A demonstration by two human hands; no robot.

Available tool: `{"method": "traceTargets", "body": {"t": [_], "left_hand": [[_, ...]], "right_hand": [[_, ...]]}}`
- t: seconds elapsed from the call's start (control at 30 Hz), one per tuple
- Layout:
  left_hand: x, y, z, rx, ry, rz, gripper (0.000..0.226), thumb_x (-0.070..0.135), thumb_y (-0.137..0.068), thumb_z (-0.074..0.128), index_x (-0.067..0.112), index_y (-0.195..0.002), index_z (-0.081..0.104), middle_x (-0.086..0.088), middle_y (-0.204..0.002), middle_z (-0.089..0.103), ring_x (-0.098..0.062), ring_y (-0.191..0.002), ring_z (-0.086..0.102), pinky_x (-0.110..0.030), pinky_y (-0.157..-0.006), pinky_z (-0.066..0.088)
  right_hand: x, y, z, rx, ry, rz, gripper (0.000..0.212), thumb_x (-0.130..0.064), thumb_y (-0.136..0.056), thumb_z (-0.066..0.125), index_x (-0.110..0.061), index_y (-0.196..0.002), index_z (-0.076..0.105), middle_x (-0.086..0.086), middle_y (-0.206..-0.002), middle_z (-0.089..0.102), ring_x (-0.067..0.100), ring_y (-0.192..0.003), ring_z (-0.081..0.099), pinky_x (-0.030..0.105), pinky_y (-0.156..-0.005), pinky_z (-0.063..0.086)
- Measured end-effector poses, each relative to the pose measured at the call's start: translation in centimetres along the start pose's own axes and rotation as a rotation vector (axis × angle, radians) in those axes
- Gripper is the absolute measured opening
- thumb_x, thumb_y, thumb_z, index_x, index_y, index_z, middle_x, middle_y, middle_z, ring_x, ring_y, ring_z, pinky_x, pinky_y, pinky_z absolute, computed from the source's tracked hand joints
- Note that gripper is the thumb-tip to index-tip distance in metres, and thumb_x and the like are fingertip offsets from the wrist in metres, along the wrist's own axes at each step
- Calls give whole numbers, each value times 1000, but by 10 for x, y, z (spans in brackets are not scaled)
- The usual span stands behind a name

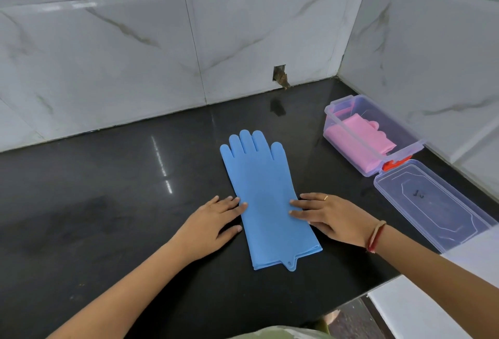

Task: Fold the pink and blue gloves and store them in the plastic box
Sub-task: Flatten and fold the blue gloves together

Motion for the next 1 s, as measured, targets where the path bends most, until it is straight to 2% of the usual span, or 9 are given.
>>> {"method": "traceTargets", "body": {"t": [0.1,0.2,0.27,0.37,0.5,0.57,0.7,0.87,1.0], "left_hand": [[-1,-1,-5,53,-110,32,64,61,-94,19,25,-138,48,-3,-139,52,-19,-127,50,-38,-108,30],[2,-2,-7,70,-173,53,67,66,-91,27,22,-135,52,-7,-140,48,-21,-123,51,-38,-101,40],[4,-3,-6,42,-167,91,73,71,-87,33,20,-137,50,-4,-142,46,-19,-127,47,-39,-104,38],[1,-5,-8,-4,-81,87,82,77,-80,38,22,-141,44,4,-142,46,-14,-131,42,-33,-110,27],[6,-9,-15,51,26,-47,93,86,-66,43,27,-138,45,10,-134,54,-9,-129,44,-39,-117,13],[11,-12,-16,107,78,-128,84,84,-64,47,26,-123,57,12,-123,61,-8,-123,49,-44,-117,8],[18,-15,-11,210,118,-217,61,66,-76,36,19,-95,70,9,-113,67,-8,-112,57,-45,-115,9],[2,-13,-8,368,422,-379,53,45,-97,36,24,-49,46,12,-89,68,-8,-103,61,-50,-114,21],[-8,-11,-3,468,605,-522,54,42,-93,49,24,-42,50,19,-86,66,0,-108,52,-49,-110,26]], "right_hand": [[1,1,2,64,73,-27,42,-37,-93,33,-29,-128,56,-5,-134,58,22,-123,55,31,-100,37],[-1,1,1,158,-28,1,40,-36,-95,31,-27,-120,62,-7,-127,63,19,-116,59,31,-100,39],[0,-3,-7,223,-203,76,36,-25,-94,34,-27,-116,63,-8,-120,66,13,-111,57,31,-102,43],[0,-8,-14,249,-448,206,31,-15,-96,37,-33,-105,61,-13,-99,66,10,-93,56,32,-88,46],[-1,-13,-21,356,-723,384,48,-9,-97,34,-48,-80,54,-26,-83,61,7,-83,59,27,-82,46],[2,-18,-17,356,-746,497,43,-12,-97,34,-36,-67,53,-15,-75,61,11,-74,57,36,-77,48],[7,-29,-8,309,-632,616,34,-25,-97,35,-7,-78,57,7,-80,63,27,-76,59,43,-79,46],[14,-31,-6,316,-658,633,47,-42,-97,37,-15,-58,33,1,-57,34,17,-56,35,28,-56,29],[15,-30,-1,295,-580,668,49,-45,-96,38,-12,-59,42,5,-62,42,16,-58,41,29,-59,35]]}}
Point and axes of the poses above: each hand's wrist, its own y-axis away from the middle knuckle, its own z-axis out of the palm, x = y × z, the point moved 7 cm from there along -y, towards the middle knuckle
